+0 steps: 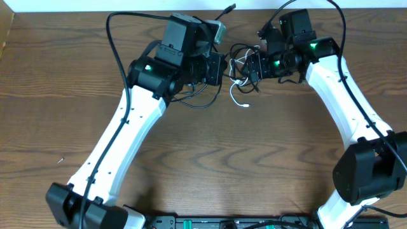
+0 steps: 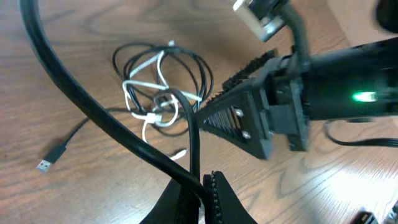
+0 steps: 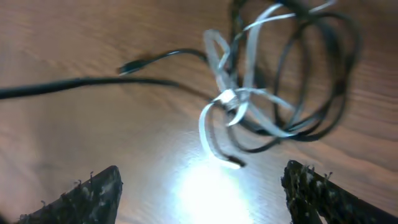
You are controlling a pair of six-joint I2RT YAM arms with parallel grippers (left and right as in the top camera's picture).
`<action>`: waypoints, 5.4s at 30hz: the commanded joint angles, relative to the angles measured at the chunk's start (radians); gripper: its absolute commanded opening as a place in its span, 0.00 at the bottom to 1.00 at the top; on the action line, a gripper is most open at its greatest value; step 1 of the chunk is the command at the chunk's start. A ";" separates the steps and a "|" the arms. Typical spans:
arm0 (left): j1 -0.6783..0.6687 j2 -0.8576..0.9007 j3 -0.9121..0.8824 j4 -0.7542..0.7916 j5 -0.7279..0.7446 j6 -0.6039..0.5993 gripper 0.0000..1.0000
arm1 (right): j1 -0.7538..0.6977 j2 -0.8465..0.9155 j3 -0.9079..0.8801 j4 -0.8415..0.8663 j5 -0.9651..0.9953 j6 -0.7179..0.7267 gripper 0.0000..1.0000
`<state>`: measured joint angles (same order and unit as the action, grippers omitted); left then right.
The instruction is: Untangle cables
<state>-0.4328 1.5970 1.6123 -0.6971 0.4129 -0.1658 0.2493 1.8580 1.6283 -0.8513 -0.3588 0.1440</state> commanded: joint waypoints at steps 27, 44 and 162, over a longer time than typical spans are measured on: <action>0.023 -0.188 0.011 0.116 -0.095 -0.127 0.08 | -0.024 0.123 0.011 0.148 -0.218 0.149 0.74; 0.024 -0.168 0.011 0.175 -0.589 -0.552 0.07 | 0.002 0.097 0.013 0.150 -0.216 0.318 0.64; 0.306 -0.299 0.011 0.429 0.347 -0.480 0.08 | 0.219 0.390 0.152 0.359 -0.235 0.199 0.45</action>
<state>-0.1318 1.3056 1.6104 -0.2901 0.7353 -0.6353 0.4625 2.2311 1.7691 -0.4896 -0.5995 0.3408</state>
